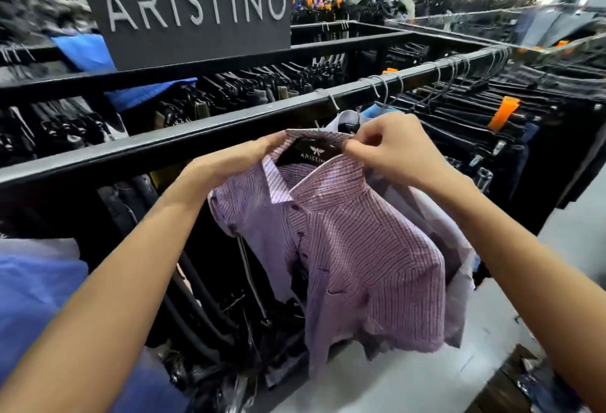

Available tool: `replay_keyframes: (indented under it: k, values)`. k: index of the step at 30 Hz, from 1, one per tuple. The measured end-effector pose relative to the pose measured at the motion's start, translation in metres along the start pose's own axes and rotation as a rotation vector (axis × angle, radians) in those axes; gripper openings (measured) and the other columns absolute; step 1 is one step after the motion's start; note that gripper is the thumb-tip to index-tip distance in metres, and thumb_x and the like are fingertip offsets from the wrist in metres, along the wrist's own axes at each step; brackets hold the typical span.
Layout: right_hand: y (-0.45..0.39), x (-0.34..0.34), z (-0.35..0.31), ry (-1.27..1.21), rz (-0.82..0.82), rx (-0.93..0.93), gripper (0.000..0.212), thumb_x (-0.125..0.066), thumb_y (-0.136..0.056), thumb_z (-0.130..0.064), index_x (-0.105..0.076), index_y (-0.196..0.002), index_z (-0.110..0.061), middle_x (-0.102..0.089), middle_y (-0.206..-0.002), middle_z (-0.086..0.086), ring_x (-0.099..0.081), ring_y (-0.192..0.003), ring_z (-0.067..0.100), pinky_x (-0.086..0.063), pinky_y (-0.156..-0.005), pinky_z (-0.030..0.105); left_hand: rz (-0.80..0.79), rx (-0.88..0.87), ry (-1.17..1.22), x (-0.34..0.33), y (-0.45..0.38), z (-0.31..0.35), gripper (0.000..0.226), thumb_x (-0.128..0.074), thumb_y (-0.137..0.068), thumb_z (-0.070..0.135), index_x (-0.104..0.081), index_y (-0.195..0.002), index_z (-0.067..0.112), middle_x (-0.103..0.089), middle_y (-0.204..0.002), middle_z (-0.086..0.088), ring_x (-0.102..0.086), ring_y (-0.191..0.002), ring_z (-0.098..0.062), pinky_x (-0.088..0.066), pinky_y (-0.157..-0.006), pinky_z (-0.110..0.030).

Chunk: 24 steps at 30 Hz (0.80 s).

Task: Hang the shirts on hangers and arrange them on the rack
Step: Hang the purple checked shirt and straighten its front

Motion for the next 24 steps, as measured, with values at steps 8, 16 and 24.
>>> replay_keyframes:
  k: [8,16,24]
  values:
    - [-0.008,-0.015,0.023,-0.62,-0.327,-0.36,0.027,-0.072,-0.092,-0.021,-0.067,-0.065,-0.017,-0.055,-0.061,0.002,-0.052,-0.045,0.009,-0.043,-0.052,0.026,-0.075,0.11,0.571,0.011,0.001,-0.034,0.035,-0.043,-0.107,0.017,-0.067,-0.082,0.018,-0.064,-0.068,0.007,-0.055,-0.068,-0.008,-0.052,-0.057,-0.014]
    - [0.01,-0.028,0.037,-0.832,-0.502,-0.367,0.015,-0.07,-0.091,-0.014,-0.067,-0.077,-0.01,-0.052,-0.074,0.006,-0.048,-0.063,0.009,-0.047,-0.053,0.015,-0.23,0.108,0.385,0.014,0.01,-0.032,0.049,-0.081,-0.075,0.051,-0.061,-0.112,0.025,-0.053,-0.097,-0.007,-0.051,-0.085,-0.016,-0.044,-0.081,-0.023]
    - [0.022,-0.021,0.035,-0.822,-0.369,-0.377,0.011,-0.065,-0.089,0.005,-0.073,-0.085,-0.002,-0.066,-0.069,0.006,-0.06,-0.06,0.007,-0.052,-0.057,0.014,0.27,0.04,0.541,0.015,0.038,-0.05,0.023,-0.064,-0.091,-0.01,-0.063,-0.106,0.007,-0.062,-0.093,-0.01,-0.071,-0.075,-0.016,-0.064,-0.073,-0.028]
Point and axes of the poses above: each hand's wrist, its own y-axis away from the middle knuckle, its own x-axis out of the back of the hand, z = x × y, the point moved 5 cm from there along -y, towards the middle knuckle
